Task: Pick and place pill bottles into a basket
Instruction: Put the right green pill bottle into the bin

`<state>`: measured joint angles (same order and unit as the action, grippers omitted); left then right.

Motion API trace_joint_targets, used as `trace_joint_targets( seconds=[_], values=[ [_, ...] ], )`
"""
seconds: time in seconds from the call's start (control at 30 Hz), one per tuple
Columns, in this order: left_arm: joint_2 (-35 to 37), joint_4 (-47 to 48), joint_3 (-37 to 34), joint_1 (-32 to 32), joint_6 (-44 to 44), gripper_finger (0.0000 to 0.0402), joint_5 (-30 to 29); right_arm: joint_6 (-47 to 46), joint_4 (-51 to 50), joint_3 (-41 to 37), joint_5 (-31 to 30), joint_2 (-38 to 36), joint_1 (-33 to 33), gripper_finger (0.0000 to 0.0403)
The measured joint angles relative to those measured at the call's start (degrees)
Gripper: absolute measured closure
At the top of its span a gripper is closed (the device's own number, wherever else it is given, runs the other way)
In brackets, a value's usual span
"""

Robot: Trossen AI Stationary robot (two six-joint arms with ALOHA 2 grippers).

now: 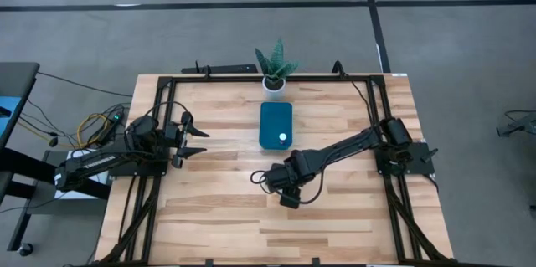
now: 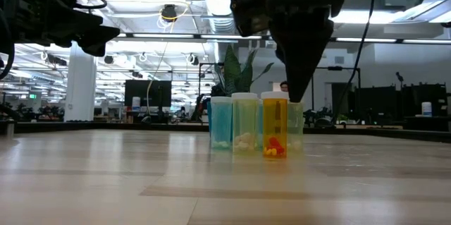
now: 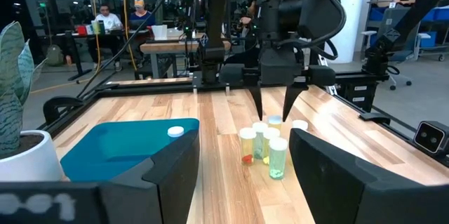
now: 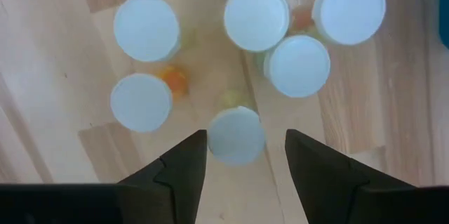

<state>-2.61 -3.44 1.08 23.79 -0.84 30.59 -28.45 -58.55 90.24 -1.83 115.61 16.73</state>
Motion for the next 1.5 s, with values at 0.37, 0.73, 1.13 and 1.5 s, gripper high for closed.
trace_joint_targets(
  seconds=[0.37, 0.73, 1.13, 1.5],
  values=[
    [0.0, 0.0, 0.0, 0.0, 0.0, 0.0189, 0.0, 0.0, 0.5, 0.0, 0.0, 0.0, -0.5, 0.0225],
    [0.0, 0.0, 0.0, 0.0, 0.0, 0.0189, 0.0, -0.5, 0.4, 0.0, 0.1, 0.0, -0.5, 0.0260],
    [0.0, 0.0, 0.0, 0.0, 0.0, 0.0189, 0.0, -1.7, 0.4, 0.0, 0.2, 0.0, -0.3, 0.0286],
    [0.0, 0.0, 0.0, 0.0, 0.0, 0.0189, 0.0, -3.1, -1.0, 0.0, 0.5, -0.1, -0.3, 0.0289]
  ],
)
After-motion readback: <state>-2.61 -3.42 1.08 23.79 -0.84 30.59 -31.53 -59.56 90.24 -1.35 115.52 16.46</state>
